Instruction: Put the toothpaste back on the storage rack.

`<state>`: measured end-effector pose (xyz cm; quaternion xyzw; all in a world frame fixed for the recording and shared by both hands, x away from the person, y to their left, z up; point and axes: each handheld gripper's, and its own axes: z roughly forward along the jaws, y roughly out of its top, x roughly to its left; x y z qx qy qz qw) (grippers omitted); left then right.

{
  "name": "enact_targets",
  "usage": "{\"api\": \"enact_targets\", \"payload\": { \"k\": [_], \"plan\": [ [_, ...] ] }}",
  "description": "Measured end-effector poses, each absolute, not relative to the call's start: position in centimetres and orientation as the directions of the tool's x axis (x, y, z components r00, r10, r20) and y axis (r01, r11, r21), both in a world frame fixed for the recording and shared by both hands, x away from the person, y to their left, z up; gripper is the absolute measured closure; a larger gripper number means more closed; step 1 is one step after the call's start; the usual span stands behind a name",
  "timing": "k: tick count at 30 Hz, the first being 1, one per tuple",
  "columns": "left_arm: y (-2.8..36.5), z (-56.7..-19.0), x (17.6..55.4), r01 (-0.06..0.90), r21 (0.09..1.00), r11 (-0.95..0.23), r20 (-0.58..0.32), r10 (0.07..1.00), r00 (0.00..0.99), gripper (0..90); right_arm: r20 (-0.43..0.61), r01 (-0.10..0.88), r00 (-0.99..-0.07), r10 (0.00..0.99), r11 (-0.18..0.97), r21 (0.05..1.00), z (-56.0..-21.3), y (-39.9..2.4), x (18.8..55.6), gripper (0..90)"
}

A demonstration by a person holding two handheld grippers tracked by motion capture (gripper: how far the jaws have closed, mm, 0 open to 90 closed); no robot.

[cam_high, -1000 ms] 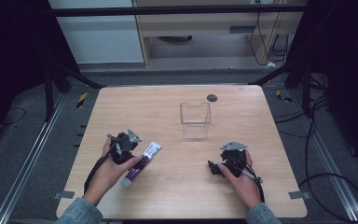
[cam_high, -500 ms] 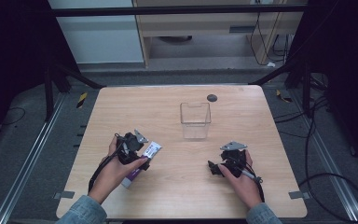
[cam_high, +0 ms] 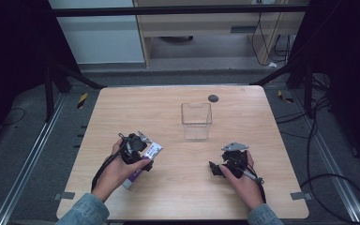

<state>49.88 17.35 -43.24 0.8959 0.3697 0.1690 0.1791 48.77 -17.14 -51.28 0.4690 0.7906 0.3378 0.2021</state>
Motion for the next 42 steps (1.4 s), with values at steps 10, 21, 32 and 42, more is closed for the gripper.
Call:
{"api": "enact_targets", "payload": {
  "k": [10,21,32,42],
  "plan": [
    [17.7,-44.6,51.7,0.658,0.4,-0.638,0.099,0.744,0.661,24.9,-0.002,0.606,-0.478,0.879,0.331,0.723,-51.3,-17.1,48.8,0.4],
    [16.4,-45.8,52.6,0.655,0.349,-0.671,0.093,0.72,0.688,36.4,-0.003,0.605,-0.48,0.877,0.333,0.723,-51.3,-17.1,48.8,0.4],
    [16.8,-46.4,53.6,0.687,0.337,-0.644,0.039,0.739,0.673,46.2,-0.001,0.604,-0.482,0.876,0.334,0.723,-51.3,-17.2,48.8,0.4],
    [16.8,-46.5,54.2,0.698,0.313,-0.644,0.012,0.738,0.675,49.8,-0.002,0.604,-0.482,0.876,0.334,0.723,-51.3,-17.2,48.8,0.4]
  ]
}}
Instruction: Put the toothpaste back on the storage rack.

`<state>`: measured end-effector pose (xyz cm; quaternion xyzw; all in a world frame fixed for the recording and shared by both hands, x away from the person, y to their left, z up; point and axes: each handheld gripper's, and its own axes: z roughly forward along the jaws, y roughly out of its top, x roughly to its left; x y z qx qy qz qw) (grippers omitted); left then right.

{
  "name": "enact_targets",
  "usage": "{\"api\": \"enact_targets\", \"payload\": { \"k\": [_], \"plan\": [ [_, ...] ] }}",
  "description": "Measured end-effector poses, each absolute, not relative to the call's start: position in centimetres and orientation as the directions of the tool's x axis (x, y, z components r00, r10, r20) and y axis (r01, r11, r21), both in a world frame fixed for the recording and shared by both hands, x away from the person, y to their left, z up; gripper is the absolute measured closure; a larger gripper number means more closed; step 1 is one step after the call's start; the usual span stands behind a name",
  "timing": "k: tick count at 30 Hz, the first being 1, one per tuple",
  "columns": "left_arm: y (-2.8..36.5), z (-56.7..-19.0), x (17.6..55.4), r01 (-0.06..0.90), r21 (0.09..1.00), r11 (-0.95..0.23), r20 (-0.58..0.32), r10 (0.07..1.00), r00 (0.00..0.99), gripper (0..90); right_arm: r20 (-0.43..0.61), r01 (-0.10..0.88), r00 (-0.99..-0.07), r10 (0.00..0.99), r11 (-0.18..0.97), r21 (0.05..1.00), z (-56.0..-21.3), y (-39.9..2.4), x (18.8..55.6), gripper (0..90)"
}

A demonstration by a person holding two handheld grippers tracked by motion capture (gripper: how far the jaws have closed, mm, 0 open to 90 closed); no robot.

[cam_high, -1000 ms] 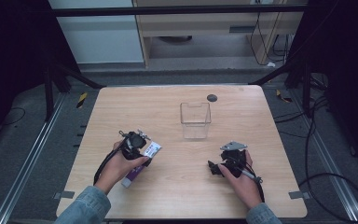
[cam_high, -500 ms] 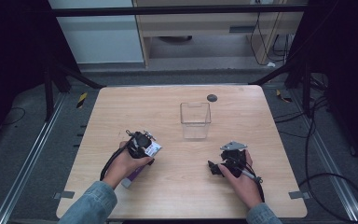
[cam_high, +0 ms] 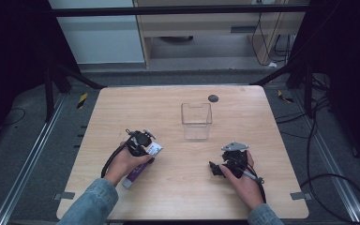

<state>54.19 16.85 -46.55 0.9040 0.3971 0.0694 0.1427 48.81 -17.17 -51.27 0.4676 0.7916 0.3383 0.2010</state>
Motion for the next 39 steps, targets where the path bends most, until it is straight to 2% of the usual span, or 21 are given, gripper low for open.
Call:
{"api": "enact_targets", "payload": {
  "k": [19,30,34,36,39],
  "plan": [
    [16.5,-46.6,54.4,0.691,0.298,-0.659,0.009,0.726,0.688,55.0,-0.002,0.605,-0.481,0.877,0.334,0.723,-51.3,-17.2,48.9,0.4],
    [16.2,-46.3,54.4,0.676,0.27,-0.686,0.012,0.704,0.71,63.6,-0.003,0.604,-0.482,0.876,0.335,0.723,-51.3,-17.2,48.9,0.4],
    [16.4,-46.1,54.3,0.673,0.275,-0.687,0.001,0.7,0.714,68.7,-0.002,0.605,-0.481,0.877,0.334,0.723,-51.3,-17.2,48.9,0.4],
    [16.4,-45.8,54.2,0.662,0.27,-0.699,0.003,0.688,0.726,76.6,-0.002,0.605,-0.481,0.877,0.334,0.723,-51.3,-17.2,48.9,0.4],
    [16.5,-45.7,54.2,0.66,0.265,-0.703,-0.003,0.684,0.729,77.9,-0.002,0.605,-0.481,0.876,0.334,0.723,-51.3,-17.2,48.9,0.4]
  ]
}}
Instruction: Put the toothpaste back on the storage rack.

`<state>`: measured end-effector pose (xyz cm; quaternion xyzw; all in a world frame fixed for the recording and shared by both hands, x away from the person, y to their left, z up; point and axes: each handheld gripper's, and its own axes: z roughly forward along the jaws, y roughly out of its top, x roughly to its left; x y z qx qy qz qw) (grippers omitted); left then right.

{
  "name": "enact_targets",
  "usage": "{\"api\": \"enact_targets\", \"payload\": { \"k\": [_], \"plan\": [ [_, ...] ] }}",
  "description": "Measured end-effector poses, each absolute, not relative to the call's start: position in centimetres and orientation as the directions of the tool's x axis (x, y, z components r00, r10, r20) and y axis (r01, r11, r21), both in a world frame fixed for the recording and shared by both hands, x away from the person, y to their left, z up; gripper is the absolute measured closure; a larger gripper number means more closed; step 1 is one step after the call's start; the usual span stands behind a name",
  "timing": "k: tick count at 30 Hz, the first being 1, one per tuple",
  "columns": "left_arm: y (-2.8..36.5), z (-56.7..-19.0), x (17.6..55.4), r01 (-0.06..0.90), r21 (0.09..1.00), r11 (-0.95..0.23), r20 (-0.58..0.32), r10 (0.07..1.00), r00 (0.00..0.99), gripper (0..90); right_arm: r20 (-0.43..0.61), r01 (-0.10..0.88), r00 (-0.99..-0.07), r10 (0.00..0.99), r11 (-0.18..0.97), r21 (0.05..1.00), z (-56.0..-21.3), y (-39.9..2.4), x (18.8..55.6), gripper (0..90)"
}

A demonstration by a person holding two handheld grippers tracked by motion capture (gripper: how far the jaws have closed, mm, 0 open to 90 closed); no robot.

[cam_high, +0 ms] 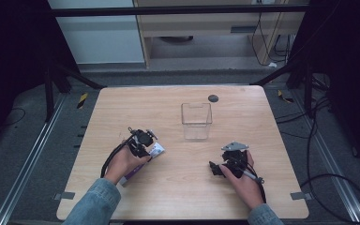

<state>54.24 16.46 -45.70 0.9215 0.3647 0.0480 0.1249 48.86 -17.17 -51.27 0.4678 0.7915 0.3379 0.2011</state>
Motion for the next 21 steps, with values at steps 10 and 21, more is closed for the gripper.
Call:
{"api": "enact_targets", "payload": {
  "k": [10,21],
  "plan": [
    [18.0,-44.0,53.4,0.66,0.358,-0.661,-0.006,0.705,0.71,78.6,-0.002,0.605,-0.481,0.877,0.334,0.723,-51.3,-17.2,48.9,0.4],
    [17.8,-41.3,52.4,0.618,0.423,-0.663,0.018,0.688,0.725,78.7,-0.011,0.601,-0.483,0.875,0.341,0.723,-51.3,-17.2,48.9,0.4]
  ]
}}
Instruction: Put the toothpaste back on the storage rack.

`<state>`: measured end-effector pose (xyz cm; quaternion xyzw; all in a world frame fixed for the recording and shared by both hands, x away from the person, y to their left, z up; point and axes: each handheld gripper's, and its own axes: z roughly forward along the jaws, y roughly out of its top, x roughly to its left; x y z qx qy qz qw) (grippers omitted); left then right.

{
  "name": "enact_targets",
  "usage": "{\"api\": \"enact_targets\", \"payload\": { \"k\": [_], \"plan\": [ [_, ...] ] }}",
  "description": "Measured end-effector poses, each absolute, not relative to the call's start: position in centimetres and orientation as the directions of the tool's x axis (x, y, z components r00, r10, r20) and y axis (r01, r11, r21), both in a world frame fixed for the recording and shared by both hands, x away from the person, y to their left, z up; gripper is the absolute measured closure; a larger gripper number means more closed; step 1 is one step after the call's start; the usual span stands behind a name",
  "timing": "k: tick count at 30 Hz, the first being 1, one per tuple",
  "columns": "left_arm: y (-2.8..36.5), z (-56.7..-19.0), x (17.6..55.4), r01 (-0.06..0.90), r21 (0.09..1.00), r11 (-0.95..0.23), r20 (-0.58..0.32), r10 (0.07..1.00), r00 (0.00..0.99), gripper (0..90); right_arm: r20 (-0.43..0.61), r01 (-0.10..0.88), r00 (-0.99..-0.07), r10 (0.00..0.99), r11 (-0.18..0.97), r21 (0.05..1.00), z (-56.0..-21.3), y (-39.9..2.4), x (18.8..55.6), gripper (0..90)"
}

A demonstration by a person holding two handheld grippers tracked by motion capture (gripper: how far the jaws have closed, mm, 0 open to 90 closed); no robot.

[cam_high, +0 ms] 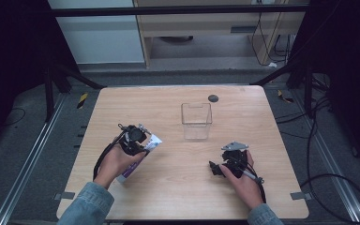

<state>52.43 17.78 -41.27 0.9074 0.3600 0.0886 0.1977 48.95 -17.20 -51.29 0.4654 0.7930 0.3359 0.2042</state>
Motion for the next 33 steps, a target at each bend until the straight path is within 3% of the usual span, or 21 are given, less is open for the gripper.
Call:
{"api": "enact_targets", "payload": {
  "k": [12,33],
  "plan": [
    [17.4,-38.0,52.1,0.573,0.495,-0.654,0.043,0.677,0.735,78.9,-0.011,0.601,-0.483,0.875,0.341,0.723,-51.3,-17.2,48.9,0.4],
    [17.7,-36.7,52.2,0.544,0.6,-0.587,0.029,0.695,0.719,78.8,-0.005,0.605,-0.479,0.878,0.334,0.722,-51.3,-17.1,49.0,0.4]
  ]
}}
